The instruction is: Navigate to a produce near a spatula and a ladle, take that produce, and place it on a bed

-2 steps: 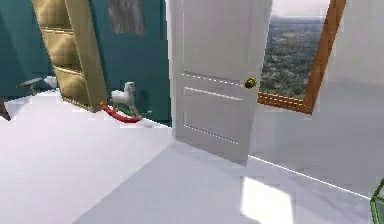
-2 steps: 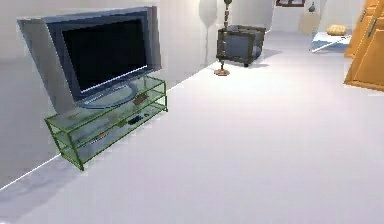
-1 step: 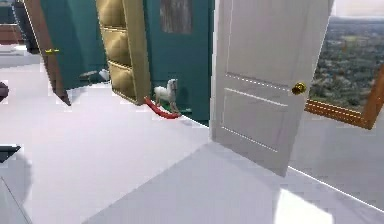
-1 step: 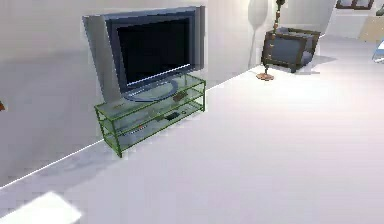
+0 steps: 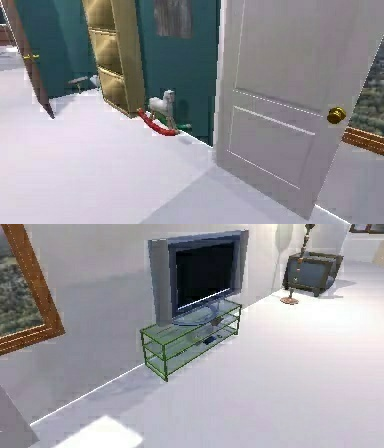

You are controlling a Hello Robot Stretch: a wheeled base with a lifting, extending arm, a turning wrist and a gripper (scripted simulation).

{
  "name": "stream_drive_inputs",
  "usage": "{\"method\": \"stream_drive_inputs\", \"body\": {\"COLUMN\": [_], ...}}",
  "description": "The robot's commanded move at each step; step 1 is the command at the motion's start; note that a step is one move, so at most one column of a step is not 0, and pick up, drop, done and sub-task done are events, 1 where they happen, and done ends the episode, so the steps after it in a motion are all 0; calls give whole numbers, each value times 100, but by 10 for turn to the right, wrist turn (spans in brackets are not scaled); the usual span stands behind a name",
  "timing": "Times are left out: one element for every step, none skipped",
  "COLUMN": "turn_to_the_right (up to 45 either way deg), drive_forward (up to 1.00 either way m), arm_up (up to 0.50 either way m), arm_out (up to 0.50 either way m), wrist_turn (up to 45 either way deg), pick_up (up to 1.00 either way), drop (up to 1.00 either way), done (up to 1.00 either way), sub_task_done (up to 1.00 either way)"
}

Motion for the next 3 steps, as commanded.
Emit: {"method": "stream_drive_inputs", "body": {"turn_to_the_right": [450,360,0], "drive_forward": [0,0,40], "arm_up": [0,0,0], "arm_out": [0,0,0], "wrist_turn": [0,0,0], "pick_up": [0,0,0], "drop": [0,0,0], "done": [0,0,0], "sub_task_done": [0,0,0]}}
